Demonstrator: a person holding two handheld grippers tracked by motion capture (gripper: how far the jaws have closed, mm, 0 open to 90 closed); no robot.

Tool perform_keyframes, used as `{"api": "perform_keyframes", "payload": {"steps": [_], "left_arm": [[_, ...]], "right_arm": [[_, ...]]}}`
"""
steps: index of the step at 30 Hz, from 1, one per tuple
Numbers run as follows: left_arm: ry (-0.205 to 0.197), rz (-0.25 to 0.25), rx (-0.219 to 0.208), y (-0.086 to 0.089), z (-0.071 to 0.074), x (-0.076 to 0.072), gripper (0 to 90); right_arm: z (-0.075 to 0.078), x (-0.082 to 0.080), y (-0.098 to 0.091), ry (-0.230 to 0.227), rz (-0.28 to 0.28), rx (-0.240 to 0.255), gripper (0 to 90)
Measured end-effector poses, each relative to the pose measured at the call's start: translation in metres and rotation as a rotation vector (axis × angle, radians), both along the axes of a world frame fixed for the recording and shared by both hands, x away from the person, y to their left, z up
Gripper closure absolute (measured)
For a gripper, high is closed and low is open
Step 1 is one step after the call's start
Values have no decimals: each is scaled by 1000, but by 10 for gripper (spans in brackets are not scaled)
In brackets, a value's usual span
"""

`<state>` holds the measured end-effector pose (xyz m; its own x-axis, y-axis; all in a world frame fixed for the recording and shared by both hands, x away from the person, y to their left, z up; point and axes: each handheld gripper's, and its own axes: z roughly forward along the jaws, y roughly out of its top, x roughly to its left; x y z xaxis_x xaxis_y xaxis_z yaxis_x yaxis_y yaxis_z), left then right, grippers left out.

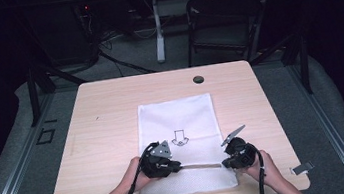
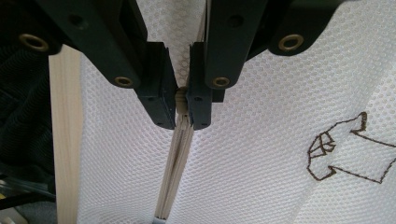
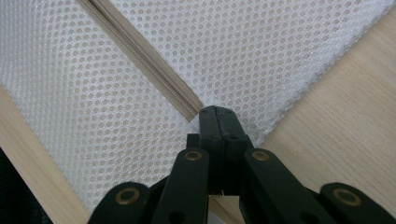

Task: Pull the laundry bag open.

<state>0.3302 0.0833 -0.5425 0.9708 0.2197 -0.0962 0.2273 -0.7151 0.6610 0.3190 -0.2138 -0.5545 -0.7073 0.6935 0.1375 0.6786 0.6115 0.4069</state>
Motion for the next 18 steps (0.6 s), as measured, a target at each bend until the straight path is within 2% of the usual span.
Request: {"api": "perform_keyframes", "payload": {"steps": [18], "left_arm": [[22, 30, 11, 23, -1, -2, 818]], "right_arm": [[0, 0, -1, 1, -2, -6, 900]]}}
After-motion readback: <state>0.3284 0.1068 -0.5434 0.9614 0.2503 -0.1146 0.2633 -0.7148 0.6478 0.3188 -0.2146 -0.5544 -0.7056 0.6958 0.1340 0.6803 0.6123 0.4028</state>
